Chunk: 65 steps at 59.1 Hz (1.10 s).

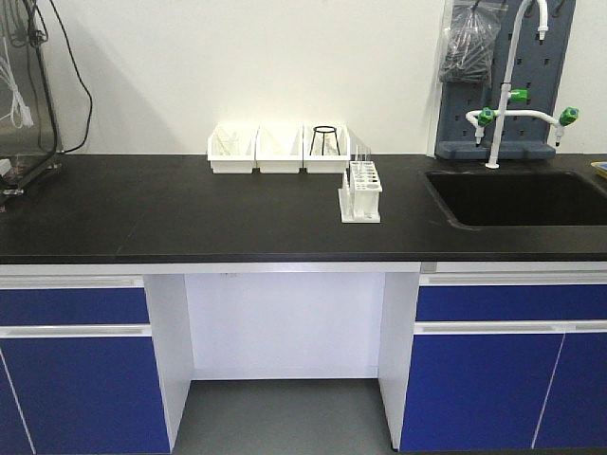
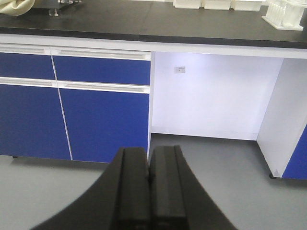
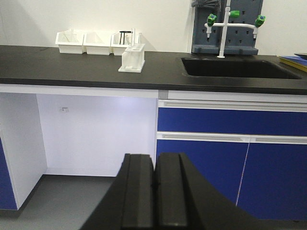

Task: Flip and reinsert test tube from rack
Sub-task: 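Drive the base toward the white test-tube rack on the bench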

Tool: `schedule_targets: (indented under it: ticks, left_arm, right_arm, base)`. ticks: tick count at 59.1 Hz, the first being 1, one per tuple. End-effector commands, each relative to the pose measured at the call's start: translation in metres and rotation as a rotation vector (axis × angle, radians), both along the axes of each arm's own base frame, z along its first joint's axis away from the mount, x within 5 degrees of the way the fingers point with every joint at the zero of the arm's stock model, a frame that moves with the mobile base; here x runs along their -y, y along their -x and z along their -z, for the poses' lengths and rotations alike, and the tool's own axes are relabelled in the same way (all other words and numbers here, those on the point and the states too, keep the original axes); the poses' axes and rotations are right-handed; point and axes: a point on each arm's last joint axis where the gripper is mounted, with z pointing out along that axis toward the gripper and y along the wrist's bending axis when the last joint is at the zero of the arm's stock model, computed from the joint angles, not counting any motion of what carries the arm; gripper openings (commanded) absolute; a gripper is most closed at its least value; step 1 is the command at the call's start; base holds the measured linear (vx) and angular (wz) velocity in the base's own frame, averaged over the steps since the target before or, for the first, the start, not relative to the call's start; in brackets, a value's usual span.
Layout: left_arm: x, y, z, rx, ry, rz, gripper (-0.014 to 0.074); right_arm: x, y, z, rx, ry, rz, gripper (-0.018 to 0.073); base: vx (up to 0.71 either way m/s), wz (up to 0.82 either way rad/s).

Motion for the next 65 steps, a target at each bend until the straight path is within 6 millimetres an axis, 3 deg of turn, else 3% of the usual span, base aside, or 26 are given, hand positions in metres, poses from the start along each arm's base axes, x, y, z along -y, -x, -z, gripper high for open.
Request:
schedule_targets:
  ticks: [1, 65]
  left_arm:
    - [0.0008, -0.0007, -0.0082, 0.099, -0.004, 0.011, -0.0006]
    - [0.0008, -0.0007, -0.0082, 0.099, -0.004, 0.011, -0.0006]
  right_arm:
    - [-0.0001, 0.0004, -0.0077, 0.091, 0.007, 0.001, -0.0013]
    - [-0.0001, 0.0004, -0.0077, 0.091, 0.007, 0.001, -0.0013]
  base:
    - [0.0, -0.02]
    - [0.1, 0.01]
